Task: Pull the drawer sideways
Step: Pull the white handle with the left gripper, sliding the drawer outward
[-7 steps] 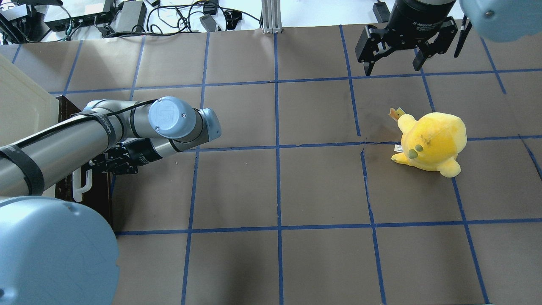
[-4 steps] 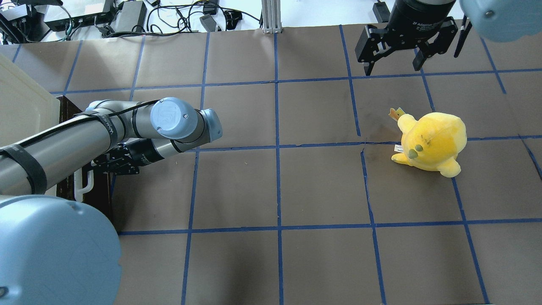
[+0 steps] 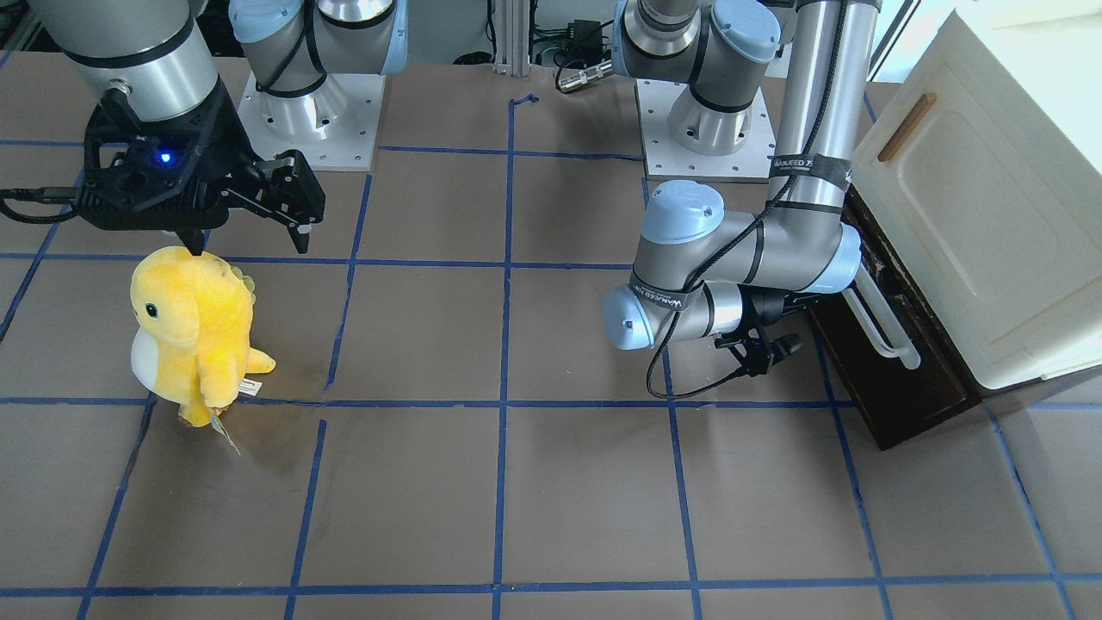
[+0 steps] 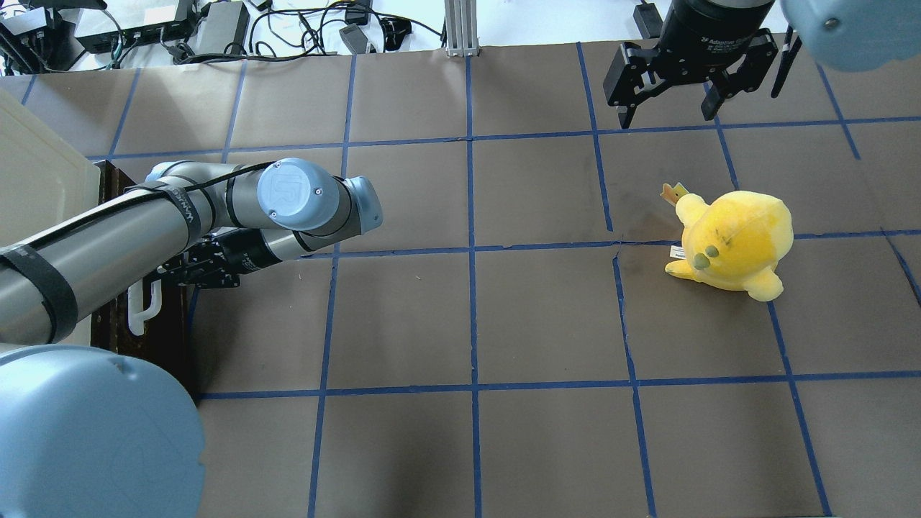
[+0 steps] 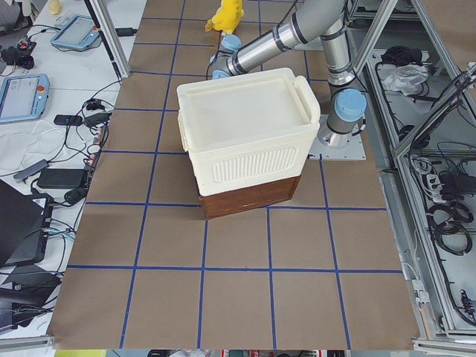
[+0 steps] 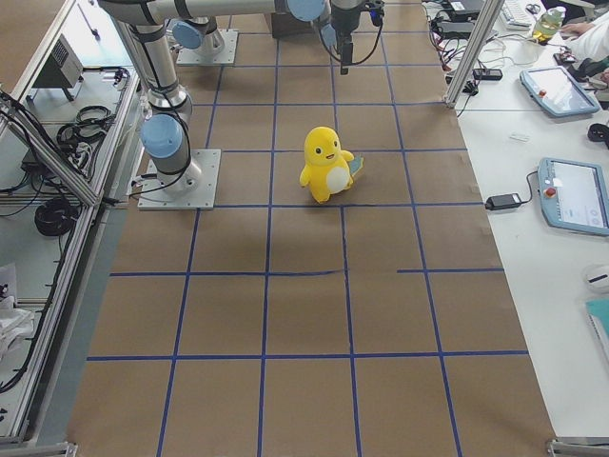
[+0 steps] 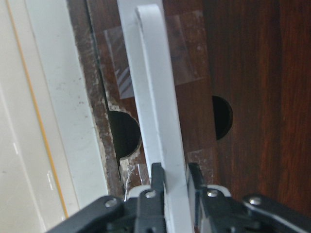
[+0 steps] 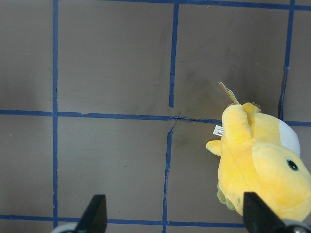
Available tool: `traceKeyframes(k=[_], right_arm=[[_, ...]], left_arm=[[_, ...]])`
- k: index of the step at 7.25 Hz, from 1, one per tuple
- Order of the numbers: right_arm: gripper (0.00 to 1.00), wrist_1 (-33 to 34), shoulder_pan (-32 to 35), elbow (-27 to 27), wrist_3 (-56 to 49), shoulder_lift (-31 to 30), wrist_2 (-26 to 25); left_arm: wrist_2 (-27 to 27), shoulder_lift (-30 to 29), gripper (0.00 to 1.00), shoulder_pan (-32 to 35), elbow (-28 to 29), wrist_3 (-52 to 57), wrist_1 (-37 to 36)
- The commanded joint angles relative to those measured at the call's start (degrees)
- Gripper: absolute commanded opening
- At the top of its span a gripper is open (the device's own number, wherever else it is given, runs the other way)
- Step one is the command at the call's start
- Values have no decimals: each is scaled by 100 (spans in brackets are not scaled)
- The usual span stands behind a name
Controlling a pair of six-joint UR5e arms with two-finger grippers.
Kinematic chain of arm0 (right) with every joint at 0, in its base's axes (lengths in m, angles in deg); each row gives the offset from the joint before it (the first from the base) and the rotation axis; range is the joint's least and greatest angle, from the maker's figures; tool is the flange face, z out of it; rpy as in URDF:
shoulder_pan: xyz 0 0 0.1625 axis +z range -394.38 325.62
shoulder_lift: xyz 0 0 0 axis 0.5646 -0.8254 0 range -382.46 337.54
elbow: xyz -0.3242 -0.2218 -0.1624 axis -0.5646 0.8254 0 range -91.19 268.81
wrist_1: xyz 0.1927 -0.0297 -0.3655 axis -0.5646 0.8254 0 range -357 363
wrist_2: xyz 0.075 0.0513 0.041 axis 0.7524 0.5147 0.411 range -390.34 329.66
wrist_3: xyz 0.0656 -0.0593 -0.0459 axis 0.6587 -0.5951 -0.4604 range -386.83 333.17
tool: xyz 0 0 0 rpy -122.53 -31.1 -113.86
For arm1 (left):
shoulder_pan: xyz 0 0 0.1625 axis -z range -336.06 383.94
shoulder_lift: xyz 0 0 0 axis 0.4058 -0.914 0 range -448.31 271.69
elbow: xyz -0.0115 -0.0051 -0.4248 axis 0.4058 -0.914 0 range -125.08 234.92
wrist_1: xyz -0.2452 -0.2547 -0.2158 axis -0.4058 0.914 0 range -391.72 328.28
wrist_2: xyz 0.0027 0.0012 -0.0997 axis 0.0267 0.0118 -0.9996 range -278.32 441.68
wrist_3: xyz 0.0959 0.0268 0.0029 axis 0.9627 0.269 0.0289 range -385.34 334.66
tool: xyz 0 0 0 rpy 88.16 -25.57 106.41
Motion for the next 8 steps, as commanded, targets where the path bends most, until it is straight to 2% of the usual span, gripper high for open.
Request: traceKeyframes(k=[1,7,8], right_arm=[[100,0,0,0,-8,0,0],[100,0,0,0,0,0,0],[100,0,0,0,0,0,0]], left_arm=[[-26,6,11,18,39,22,6],[-106,-83,11,194,83,-74,-109],[-115,-83,28,194,48,-83,-109]])
